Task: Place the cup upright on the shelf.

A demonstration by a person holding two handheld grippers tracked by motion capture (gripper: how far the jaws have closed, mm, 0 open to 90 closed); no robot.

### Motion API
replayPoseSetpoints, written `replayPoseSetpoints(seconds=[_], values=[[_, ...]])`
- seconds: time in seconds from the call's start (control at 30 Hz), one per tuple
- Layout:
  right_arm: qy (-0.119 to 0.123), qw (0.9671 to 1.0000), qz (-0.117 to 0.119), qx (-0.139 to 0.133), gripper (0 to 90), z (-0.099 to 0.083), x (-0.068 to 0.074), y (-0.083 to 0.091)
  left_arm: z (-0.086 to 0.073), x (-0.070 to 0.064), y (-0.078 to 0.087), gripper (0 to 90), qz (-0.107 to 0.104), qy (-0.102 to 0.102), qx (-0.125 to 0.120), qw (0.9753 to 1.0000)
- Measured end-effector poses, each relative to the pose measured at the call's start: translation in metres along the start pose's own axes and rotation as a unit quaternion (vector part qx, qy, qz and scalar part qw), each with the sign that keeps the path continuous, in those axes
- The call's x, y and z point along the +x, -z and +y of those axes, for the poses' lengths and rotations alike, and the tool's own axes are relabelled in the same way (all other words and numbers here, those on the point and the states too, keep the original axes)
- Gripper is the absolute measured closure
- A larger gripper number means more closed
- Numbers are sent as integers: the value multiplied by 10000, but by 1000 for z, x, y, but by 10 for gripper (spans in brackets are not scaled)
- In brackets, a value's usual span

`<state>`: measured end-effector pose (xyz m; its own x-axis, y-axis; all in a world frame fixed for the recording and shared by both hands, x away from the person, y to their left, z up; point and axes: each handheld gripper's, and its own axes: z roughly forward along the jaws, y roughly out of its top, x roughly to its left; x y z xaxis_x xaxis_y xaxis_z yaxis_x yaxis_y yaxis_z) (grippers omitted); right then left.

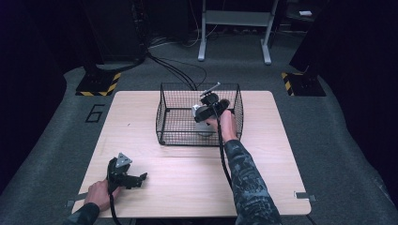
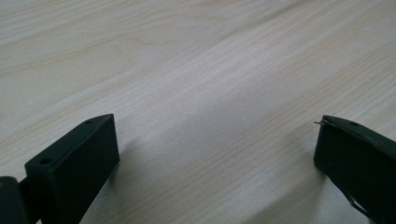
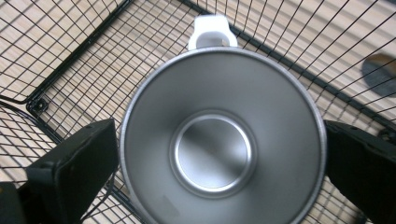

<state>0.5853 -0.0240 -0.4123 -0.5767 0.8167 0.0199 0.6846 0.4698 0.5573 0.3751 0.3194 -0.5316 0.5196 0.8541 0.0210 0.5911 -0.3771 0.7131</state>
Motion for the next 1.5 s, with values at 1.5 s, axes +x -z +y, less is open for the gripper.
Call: replayPoseSetpoints(seconds=[1.5], values=[[555, 9877, 29, -1464, 5, -117, 21, 153, 0, -1, -1, 0, 7, 56, -42, 10000]])
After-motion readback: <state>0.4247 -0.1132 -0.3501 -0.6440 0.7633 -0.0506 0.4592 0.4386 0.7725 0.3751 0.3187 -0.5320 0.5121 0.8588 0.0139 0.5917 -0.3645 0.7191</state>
